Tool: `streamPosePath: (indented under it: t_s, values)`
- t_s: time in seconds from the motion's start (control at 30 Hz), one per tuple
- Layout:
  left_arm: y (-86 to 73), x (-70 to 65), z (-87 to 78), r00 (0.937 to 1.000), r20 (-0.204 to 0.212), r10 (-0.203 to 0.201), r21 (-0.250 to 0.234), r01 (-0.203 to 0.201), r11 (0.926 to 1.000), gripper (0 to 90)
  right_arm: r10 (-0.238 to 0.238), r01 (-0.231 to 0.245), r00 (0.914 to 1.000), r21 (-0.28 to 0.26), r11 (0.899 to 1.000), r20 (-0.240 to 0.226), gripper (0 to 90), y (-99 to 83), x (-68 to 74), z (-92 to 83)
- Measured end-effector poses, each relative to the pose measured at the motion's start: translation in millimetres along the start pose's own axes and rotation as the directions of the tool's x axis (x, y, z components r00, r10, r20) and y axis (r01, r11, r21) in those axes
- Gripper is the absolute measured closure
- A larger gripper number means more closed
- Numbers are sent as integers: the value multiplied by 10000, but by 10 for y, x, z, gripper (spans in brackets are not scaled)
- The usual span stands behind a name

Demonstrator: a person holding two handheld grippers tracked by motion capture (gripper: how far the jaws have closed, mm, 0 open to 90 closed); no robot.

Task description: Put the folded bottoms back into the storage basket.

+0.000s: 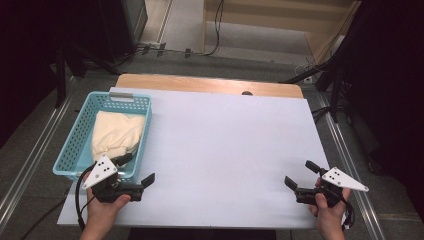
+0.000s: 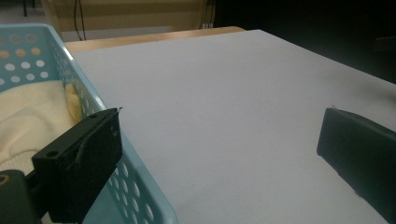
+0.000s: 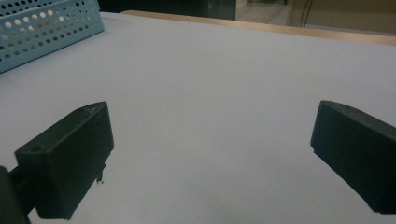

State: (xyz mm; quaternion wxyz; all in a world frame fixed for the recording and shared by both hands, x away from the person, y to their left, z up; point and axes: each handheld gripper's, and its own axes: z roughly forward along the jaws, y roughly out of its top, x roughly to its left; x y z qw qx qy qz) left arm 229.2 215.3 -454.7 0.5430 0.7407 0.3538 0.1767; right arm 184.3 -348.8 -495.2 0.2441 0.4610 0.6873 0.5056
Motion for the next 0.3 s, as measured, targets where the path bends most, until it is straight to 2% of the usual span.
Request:
streamPosePath:
  t_s: [0.3]
  values:
    - [-5, -8, 4, 10000, -66, 30, -2, -30, 10000, 0, 10, -11, 10000, -124, 9999, -48, 0, 19, 15, -24]
